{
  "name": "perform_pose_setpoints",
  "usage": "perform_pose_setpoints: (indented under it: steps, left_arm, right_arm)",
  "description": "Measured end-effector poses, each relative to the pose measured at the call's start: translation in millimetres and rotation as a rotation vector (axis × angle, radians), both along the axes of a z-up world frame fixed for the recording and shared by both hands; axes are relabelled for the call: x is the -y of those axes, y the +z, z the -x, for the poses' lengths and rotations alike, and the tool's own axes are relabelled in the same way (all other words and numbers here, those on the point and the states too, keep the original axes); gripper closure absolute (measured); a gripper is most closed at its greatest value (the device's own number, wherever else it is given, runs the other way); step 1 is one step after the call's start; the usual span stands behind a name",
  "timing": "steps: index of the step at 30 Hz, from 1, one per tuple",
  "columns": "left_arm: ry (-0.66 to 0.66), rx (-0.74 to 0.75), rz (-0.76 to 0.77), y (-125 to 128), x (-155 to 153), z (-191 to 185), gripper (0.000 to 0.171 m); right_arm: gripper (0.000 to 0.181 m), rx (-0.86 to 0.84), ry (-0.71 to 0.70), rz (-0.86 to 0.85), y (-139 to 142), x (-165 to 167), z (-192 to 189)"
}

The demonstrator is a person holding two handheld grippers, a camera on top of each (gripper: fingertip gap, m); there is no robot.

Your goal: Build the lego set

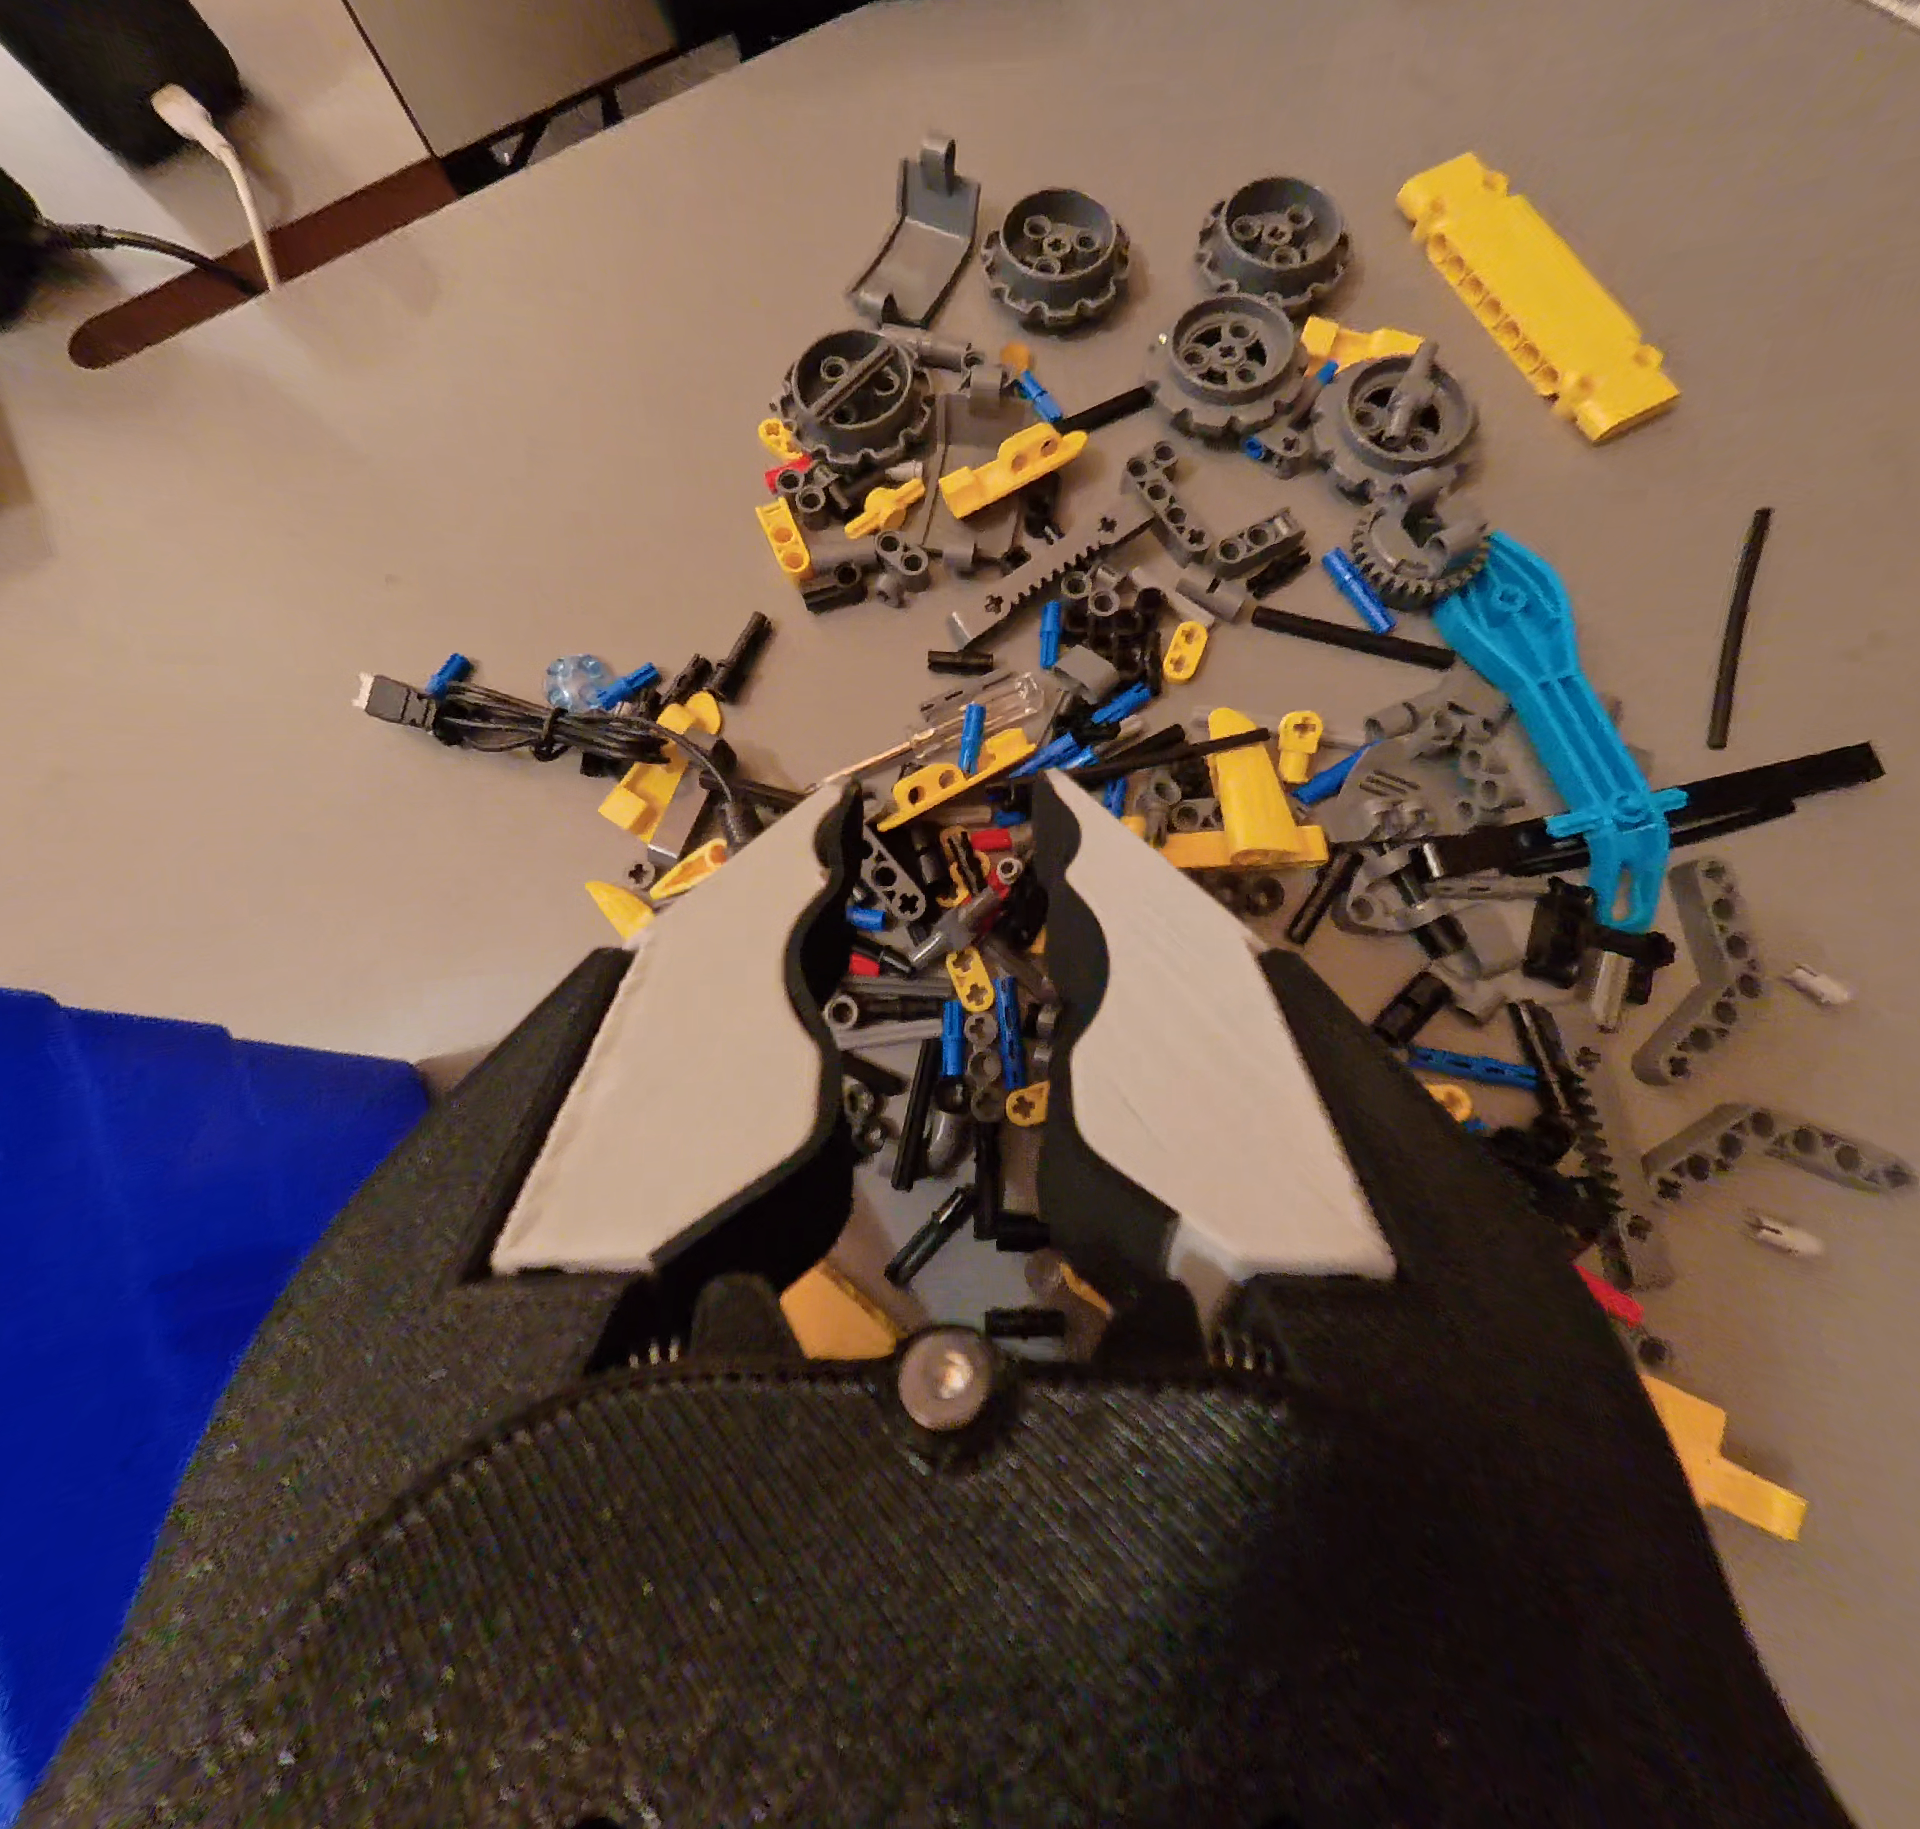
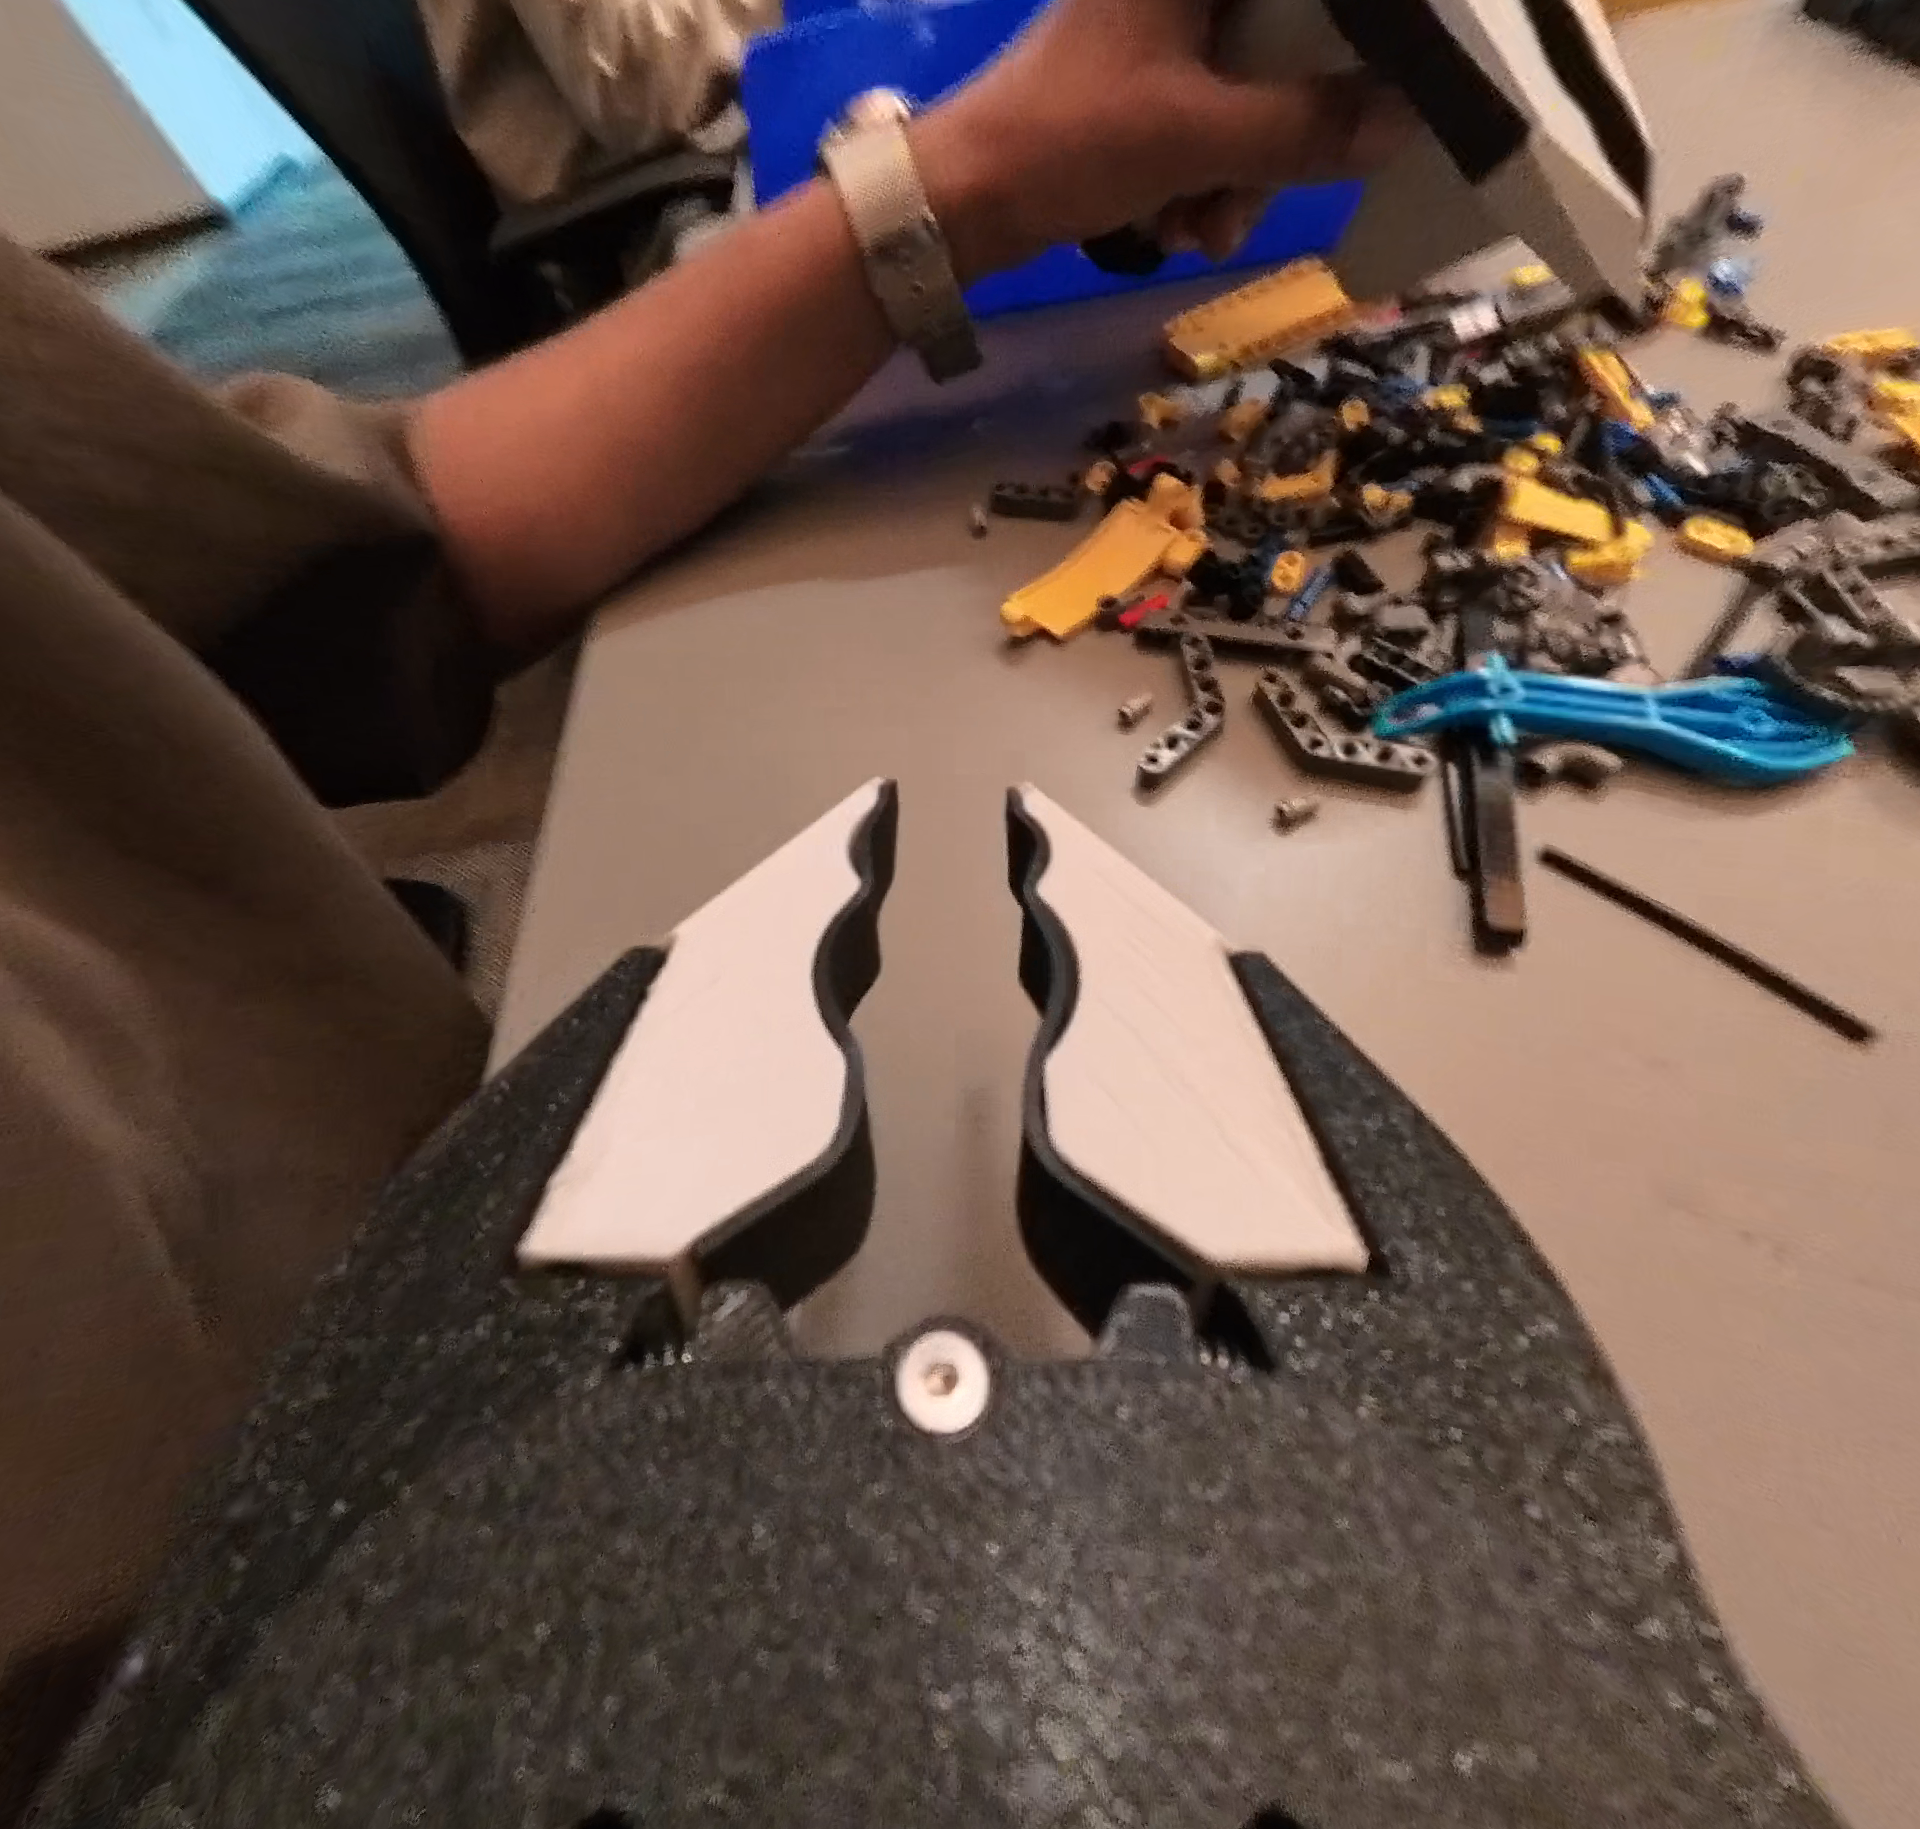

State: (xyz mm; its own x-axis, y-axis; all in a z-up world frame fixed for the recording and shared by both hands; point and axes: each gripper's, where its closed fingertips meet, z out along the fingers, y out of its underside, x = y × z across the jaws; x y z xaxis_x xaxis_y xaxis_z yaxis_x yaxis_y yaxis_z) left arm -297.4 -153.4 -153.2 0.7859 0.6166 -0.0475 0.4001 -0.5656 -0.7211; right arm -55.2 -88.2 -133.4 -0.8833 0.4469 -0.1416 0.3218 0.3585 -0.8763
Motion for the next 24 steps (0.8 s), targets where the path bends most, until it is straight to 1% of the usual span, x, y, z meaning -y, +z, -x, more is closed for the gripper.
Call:
perform_pose_setpoints:
  steps: [2,4,5,8,12,13,15,17,20,24]
  left_arm:
    - [-0.008,0.011,0.015,-1.1,-0.6,-2.7,0.141]
    - [-0.035,0.038,-0.011,0.2,-7.3,-8.8,0.139]
    - [-0.044,0.046,-0.013,-0.4,-9.4,-11.0,0.138]
    - [-0.057,0.058,0.022,-7.9,-12.2,-14.3,0.136]
    - [-0.062,0.065,0.072,-18.4,-14.7,-15.9,0.134]
    - [-0.060,0.067,0.085,-21.0,-14.1,-15.4,0.131]
    - [-0.073,0.068,0.097,-24.7,-14.7,-15.9,0.128]
    - [-0.077,0.079,0.090,-27.3,-15.8,-16.2,0.126]
    - [-0.097,0.112,0.066,-28.9,-19.6,-20.6,0.129]
    - [-0.127,0.116,0.067,-28.4,-24.8,-26.8,0.144]
  right_arm:
    - [0.167,0.003,-0.061,-0.063,-11.7,-3.0,7.3]
    - [0.174,0.023,-0.106,-0.077,-21.4,-4.7,10.1]
    - [0.174,0.034,-0.115,-0.090,-25.0,-5.0,10.2]
    - [0.174,0.002,-0.152,-0.098,-23.1,-8.2,15.1]
    - [0.173,-0.002,-0.141,-0.068,-19.1,-8.4,13.3]
    - [0.173,-0.002,-0.126,-0.057,-17.9,-7.2,11.4]
    - [0.167,0.005,-0.096,-0.044,-16.7,-4.8,7.8]
    - [0.166,0.012,-0.082,-0.042,-17.2,-3.7,6.3]
    - [0.163,0.025,-0.069,-0.038,-17.6,-2.7,4.9]
    - [0.162,0.024,-0.056,-0.023,-15.4,-1.9,3.2]
